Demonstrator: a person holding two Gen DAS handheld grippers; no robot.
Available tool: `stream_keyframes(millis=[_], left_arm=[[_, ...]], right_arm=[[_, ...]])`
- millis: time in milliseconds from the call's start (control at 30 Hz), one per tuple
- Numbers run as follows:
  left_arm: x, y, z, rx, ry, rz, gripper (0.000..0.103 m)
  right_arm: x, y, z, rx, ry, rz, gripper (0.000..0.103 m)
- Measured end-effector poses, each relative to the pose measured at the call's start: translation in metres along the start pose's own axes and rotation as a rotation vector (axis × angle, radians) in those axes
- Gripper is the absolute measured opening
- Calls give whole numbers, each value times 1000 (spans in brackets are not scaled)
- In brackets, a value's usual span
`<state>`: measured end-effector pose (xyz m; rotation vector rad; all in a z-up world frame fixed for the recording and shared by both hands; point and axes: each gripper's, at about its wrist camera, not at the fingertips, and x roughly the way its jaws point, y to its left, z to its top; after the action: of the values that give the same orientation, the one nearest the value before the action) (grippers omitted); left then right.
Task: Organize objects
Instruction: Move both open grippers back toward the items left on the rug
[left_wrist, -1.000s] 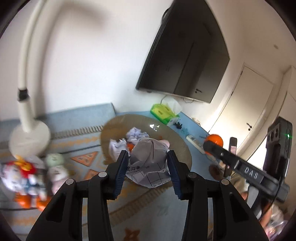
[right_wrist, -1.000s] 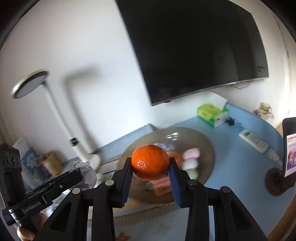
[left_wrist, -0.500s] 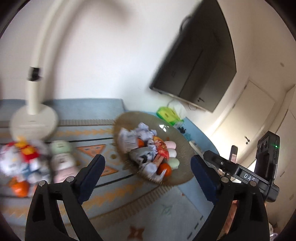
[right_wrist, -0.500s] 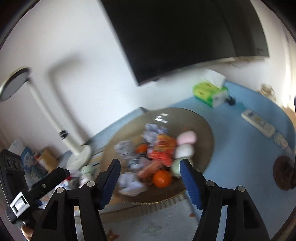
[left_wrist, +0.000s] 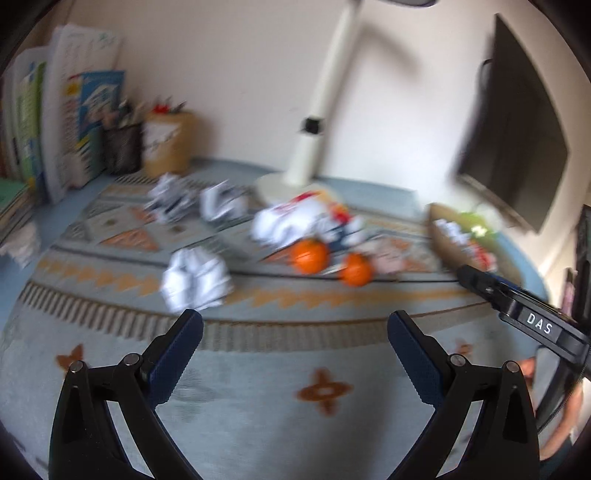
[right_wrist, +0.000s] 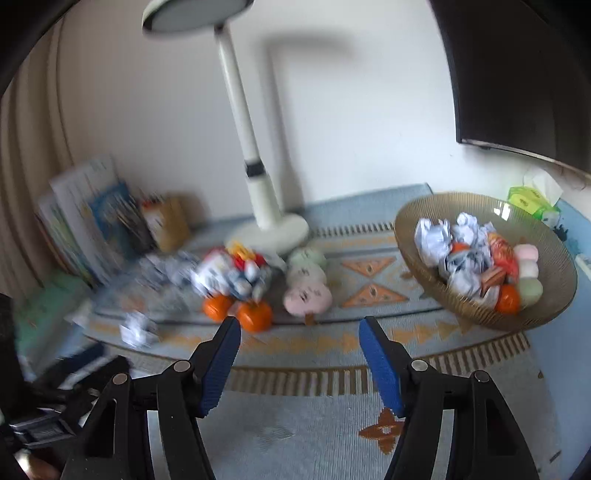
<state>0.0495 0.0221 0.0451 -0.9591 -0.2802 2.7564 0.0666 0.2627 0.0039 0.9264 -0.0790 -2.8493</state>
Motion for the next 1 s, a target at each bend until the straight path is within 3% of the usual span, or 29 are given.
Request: stream_keyframes(millis=[333,600,1000], left_arm=[[15,28,-4,-116,63,-14,100],[12,23,-5,-93,49,-31,100],[8,34,-4,-149,36,-31,100]], right_arm=[[31,-4,-19,5,82,-27,67],[32,16,-23,-89,80,-44,69],[26,1,-20,-11,50,-33,70]])
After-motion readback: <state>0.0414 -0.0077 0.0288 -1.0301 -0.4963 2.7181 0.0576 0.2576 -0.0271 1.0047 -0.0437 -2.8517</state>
